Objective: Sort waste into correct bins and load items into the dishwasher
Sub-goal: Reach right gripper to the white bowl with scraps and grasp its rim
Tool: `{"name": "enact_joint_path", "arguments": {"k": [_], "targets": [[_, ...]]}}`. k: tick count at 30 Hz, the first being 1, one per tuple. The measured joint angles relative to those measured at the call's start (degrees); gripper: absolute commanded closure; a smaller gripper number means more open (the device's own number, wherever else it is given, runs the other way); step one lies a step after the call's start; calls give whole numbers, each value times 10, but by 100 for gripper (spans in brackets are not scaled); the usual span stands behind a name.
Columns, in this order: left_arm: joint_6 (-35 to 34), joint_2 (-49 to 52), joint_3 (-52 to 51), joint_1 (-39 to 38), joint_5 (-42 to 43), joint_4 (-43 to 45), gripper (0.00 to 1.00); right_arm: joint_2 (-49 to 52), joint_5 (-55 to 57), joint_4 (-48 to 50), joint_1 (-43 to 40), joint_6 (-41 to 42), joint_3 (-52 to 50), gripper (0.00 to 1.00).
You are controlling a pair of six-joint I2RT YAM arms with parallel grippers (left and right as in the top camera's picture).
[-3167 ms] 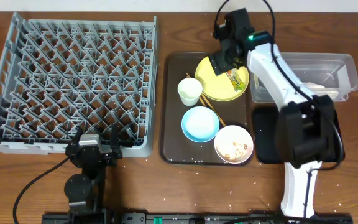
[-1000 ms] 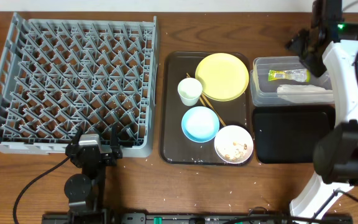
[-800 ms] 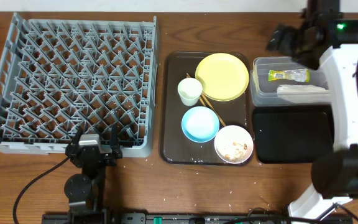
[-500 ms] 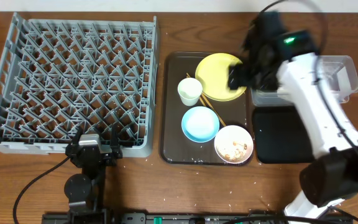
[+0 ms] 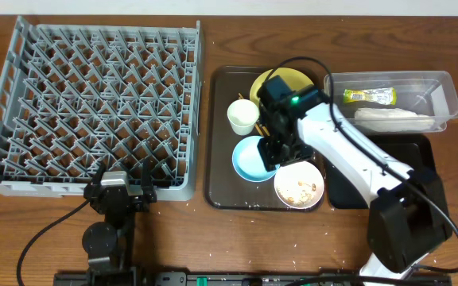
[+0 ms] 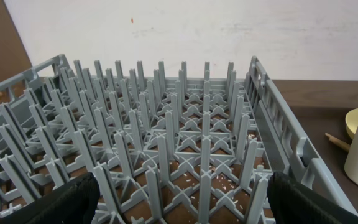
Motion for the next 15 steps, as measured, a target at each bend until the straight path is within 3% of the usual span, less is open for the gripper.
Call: {"name": "enact_joint_path", "arguments": {"k": [6,11,15], "targets": [[0,0,0,0,0,0,13,0,61,3,64,16,-46,57],[0,0,0,0,0,0,13,0,103,27,105,37,-94,60],[0,0,0,0,0,0,13,0,121,69,112,47,-132,78]]}}
